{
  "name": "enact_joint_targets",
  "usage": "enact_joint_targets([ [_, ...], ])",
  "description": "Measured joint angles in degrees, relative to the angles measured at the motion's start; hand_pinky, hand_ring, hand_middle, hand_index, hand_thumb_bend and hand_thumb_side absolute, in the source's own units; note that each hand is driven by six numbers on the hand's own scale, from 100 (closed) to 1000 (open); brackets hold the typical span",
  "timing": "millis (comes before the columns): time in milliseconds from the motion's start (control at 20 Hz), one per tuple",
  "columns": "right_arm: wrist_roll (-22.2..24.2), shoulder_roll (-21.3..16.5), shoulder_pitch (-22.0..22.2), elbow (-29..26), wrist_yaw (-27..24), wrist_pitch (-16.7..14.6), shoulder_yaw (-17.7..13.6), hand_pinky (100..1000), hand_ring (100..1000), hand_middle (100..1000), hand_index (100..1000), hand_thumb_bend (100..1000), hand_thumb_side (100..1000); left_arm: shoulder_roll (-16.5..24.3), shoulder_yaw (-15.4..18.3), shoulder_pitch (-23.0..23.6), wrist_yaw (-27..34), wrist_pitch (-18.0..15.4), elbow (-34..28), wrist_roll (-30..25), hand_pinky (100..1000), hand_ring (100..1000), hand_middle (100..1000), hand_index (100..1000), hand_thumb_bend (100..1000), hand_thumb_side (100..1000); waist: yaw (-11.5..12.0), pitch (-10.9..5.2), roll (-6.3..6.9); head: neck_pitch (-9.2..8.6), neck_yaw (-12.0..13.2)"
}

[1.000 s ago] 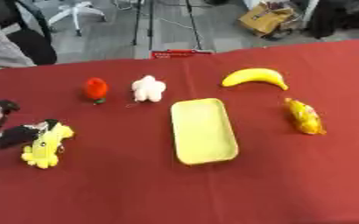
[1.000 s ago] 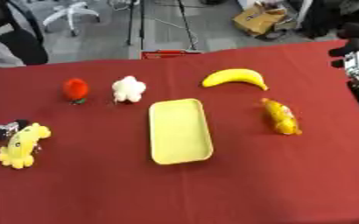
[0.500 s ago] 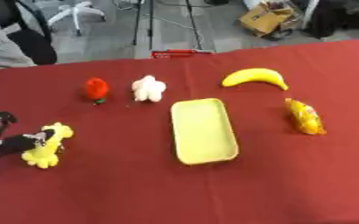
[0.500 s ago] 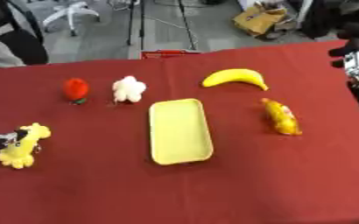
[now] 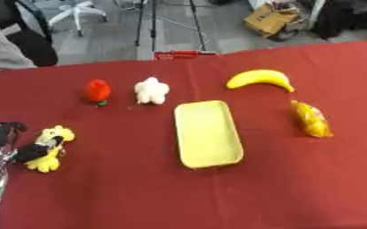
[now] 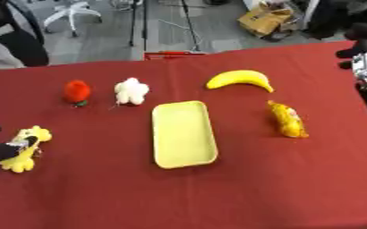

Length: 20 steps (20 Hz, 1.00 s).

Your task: Pick up objects on the table and place them in the box.

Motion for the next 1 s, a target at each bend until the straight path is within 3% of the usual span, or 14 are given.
enact_joint_targets([
  [300, 0.09, 0.0, 0.01, 0.0, 0.0, -0.06, 0.01, 672, 709, 792, 889, 100, 759, -0.63, -0.5, -1.02, -0.22, -0.14, 1.5, 1.01, 610, 611, 689, 820, 732, 703, -0.13, 0.0, 0.0, 0.0, 0.01],
  [1000, 0.14, 0.01, 0.03, 0.01, 0.0, -0.11, 0.01, 673, 707, 793, 891, 100, 762, -0.64, -0.41, -1.22, -8.82, 0.48, 2.08, -5.78, 595, 581, 651, 808, 716, 662, -0.19, 0.0, 0.0, 0.0, 0.02],
])
